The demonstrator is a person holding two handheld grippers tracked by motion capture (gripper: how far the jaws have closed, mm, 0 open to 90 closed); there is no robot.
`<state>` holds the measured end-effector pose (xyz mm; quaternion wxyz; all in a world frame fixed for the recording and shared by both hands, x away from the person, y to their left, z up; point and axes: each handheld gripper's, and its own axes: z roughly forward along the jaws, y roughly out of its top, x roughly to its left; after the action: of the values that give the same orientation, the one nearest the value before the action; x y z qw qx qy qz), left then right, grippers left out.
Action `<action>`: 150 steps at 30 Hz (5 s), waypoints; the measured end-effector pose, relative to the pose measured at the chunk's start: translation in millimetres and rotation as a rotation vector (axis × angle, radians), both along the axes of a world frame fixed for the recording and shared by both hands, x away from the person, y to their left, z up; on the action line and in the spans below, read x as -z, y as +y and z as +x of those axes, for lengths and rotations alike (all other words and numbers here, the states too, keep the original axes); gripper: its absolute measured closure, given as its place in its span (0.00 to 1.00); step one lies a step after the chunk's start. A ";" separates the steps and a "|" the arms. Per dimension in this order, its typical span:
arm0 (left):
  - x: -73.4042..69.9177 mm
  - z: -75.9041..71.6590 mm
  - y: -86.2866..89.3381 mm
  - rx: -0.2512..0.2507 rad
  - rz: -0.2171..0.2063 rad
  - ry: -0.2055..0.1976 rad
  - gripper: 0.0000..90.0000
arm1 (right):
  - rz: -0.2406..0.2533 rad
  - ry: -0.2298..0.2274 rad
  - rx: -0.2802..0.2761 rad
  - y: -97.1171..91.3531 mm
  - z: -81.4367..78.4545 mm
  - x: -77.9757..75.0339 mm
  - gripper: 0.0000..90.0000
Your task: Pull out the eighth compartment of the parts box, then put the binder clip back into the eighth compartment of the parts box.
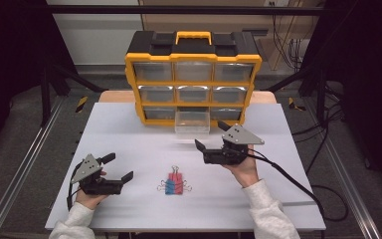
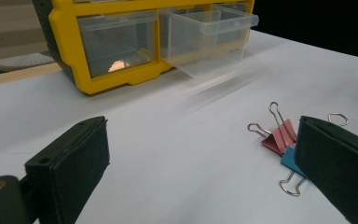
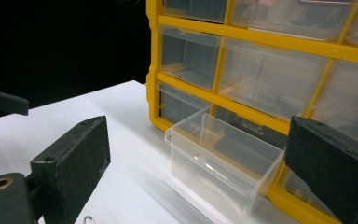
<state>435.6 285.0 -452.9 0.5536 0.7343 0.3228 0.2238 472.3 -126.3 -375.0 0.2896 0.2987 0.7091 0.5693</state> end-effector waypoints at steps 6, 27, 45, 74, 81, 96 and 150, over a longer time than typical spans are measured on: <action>-0.1 -0.3 0.2 -0.001 0.000 -0.002 0.03 | 0.040 0.042 -0.007 -13.1 -17.6 8.0 0.06; -0.1 -0.4 0.1 -0.003 0.005 -0.003 0.03 | -0.017 0.165 -0.073 5.9 -41.8 48.8 0.04; 1.1 0.1 -0.7 -0.004 0.010 0.002 0.03 | -0.066 0.287 -0.131 40.9 -46.4 71.0 0.11; 1.8 0.1 -0.6 -0.004 0.013 0.005 0.03 | -0.125 0.493 -0.120 58.6 -40.6 98.4 0.60; 1.7 0.0 -0.4 -0.005 0.012 0.004 0.03 | -0.130 0.524 -0.127 61.4 -40.8 100.0 0.69; 1.7 0.0 -0.7 -0.003 0.018 0.004 0.03 | -0.092 0.587 -0.145 61.7 -37.4 98.8 0.84; 1.8 0.1 0.0 -0.004 0.016 0.004 0.03 | -0.053 0.444 -0.120 34.9 -39.6 45.6 0.99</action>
<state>435.7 285.0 -454.7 0.5467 0.7384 0.3237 0.2260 432.7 -91.4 -420.6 0.1000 0.3662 0.7866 0.4869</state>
